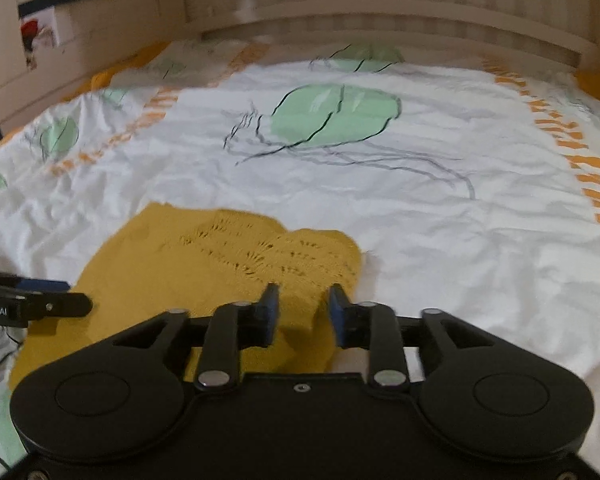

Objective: Fold small clothes

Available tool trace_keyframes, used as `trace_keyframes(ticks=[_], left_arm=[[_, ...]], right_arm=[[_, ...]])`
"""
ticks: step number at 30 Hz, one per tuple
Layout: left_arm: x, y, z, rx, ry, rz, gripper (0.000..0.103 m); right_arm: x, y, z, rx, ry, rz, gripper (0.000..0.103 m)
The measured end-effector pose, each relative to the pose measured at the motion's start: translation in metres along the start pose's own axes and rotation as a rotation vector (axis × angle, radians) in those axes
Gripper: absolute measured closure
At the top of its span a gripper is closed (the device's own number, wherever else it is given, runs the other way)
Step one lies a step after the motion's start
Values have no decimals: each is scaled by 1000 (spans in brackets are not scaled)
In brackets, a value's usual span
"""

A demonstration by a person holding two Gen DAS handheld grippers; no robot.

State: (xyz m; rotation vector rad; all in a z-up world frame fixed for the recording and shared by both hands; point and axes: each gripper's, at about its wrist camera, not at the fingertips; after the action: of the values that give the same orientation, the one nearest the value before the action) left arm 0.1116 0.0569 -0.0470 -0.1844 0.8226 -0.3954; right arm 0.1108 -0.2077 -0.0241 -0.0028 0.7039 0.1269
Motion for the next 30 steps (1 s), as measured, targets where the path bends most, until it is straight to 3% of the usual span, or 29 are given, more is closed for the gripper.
trace_keyframes(ticks=[1,6,7,12,21,30], left_arm=[[-3,-1,-1,4,-12,12,26],[-35,-6,-12,-3,-61,83,14],[-40,-9,-13,-1,-61,101,7],[-61,-24,-22,29,-48,164,5],[-84,-63,-45,83,-8,191,5],[-93,-89,-60,119,9,236,6]], right_arm=[[-9,-2,-1,11,-15,-9,46],[-49,-11,-9,88,-77,-41,25],[-58,-12,-13,104,-88,-46,21],[-86,-19,-26,170,-103,-56,4],[-122,7,-46,195,-94,-20,1],[-149,28,-69,198,-79,-63,1]])
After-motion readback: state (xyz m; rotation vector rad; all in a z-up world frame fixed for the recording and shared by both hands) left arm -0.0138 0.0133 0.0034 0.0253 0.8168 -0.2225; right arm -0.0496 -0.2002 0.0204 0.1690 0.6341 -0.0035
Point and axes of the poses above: each gripper's, at about its wrist camera, not at the fingertips, and x roughly the way its jaws point, y to its left, z to its top, and after that the axes turned 5 degrees about -z, right-handed
